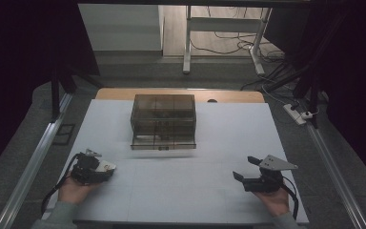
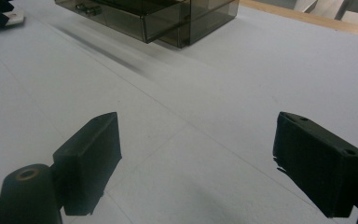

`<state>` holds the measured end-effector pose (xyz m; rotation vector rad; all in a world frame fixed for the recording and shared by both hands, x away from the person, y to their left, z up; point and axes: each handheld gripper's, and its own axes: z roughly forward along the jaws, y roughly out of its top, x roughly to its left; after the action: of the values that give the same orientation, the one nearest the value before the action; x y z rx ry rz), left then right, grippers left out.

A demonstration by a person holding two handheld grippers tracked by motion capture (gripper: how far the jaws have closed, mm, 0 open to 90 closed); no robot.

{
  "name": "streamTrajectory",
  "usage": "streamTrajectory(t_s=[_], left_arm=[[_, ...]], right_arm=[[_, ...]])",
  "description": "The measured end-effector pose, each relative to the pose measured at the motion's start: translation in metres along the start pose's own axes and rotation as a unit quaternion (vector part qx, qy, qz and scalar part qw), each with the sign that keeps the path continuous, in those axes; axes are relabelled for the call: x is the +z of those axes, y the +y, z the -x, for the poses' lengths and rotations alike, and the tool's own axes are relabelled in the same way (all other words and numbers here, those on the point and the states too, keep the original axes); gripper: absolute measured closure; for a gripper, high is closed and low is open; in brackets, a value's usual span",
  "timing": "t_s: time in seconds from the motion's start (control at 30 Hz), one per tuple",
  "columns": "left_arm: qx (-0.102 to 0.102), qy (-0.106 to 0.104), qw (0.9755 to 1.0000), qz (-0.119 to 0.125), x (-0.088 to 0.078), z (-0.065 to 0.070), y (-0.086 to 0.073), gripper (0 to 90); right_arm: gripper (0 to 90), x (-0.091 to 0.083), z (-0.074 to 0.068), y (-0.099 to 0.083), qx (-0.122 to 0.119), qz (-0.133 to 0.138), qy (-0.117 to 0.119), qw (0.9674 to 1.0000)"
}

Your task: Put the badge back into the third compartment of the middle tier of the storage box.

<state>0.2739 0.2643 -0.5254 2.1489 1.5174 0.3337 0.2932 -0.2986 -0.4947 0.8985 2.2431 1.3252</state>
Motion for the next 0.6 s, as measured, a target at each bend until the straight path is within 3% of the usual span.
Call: streamTrajectory(t_s=[0.17, 0.4, 0.6], left_arm=[[-0.002, -0.025, 0.9994, 0.025, -0.005, -0.004, -0.002, 32.9], [-0.001, -0.057, 0.9967, 0.057, -0.010, -0.009, -0.003, 32.9], [-0.005, -0.068, 0.9953, 0.069, -0.011, -0.010, -0.002, 32.9]], right_arm=[[14.4, 0.001, 0.002, -0.001, 0.002, -0.003, -0.001, 1.0000], [14.4, 0.002, 0.001, -0.001, -0.002, -0.010, -0.003, 0.9999], [14.4, 0.002, 0.001, -0.002, -0.003, -0.010, -0.001, 0.9999]])
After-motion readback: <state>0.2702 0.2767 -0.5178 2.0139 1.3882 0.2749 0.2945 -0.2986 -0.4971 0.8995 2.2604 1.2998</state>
